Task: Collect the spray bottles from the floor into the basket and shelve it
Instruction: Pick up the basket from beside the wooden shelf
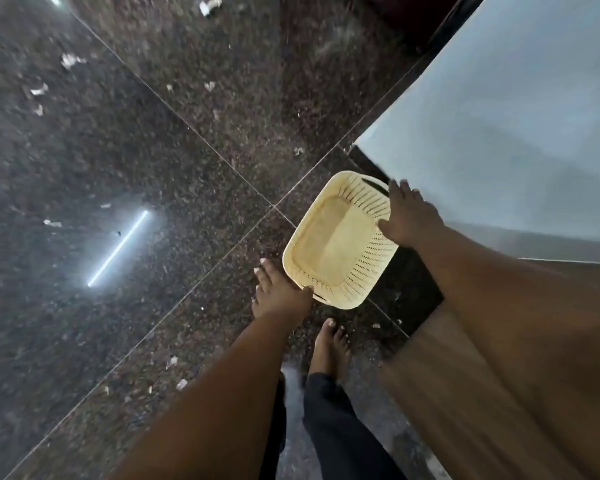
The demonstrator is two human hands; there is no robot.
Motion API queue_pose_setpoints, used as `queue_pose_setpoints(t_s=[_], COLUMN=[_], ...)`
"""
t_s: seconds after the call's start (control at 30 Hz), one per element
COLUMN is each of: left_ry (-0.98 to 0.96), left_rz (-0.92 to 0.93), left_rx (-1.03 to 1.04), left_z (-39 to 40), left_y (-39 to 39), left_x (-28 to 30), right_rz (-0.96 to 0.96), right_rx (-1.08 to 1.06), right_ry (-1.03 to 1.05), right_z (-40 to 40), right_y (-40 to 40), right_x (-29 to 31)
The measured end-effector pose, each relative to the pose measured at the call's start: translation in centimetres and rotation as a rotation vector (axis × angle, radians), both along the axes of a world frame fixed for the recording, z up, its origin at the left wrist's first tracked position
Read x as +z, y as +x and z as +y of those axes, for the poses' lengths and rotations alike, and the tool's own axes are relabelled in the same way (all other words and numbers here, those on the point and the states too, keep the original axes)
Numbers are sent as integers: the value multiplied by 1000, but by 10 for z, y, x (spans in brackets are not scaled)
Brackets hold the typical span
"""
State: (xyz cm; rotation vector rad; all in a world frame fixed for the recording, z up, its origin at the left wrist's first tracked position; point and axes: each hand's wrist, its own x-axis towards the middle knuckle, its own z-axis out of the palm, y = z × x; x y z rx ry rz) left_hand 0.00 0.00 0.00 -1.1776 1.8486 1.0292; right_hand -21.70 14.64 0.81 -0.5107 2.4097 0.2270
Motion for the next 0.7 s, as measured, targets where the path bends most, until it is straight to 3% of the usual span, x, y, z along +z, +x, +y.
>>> queue_pose_setpoints(t_s=[0.17, 0.27, 0.47, 0.6, 0.7], left_ry=[225, 327, 396, 371, 287], left_rz=[-74, -87, -20, -15, 9], left_rx=[492, 649, 695, 868, 794], left_z=[10, 18, 28, 19, -3], left_y=[-5, -5, -1, 7, 23], left_x=[-44, -57, -75, -70, -54], right_rz=[-72, -64, 2, 17, -13], right_rx=[-173, -201, -267, -278, -300], right_ry=[-32, -45, -78, -135, -167], right_z=[-9, -12, -19, -19, -26], right_y=[-26, -34, -40, -34, -17], right_x=[-35, -53, -74, -67, -49])
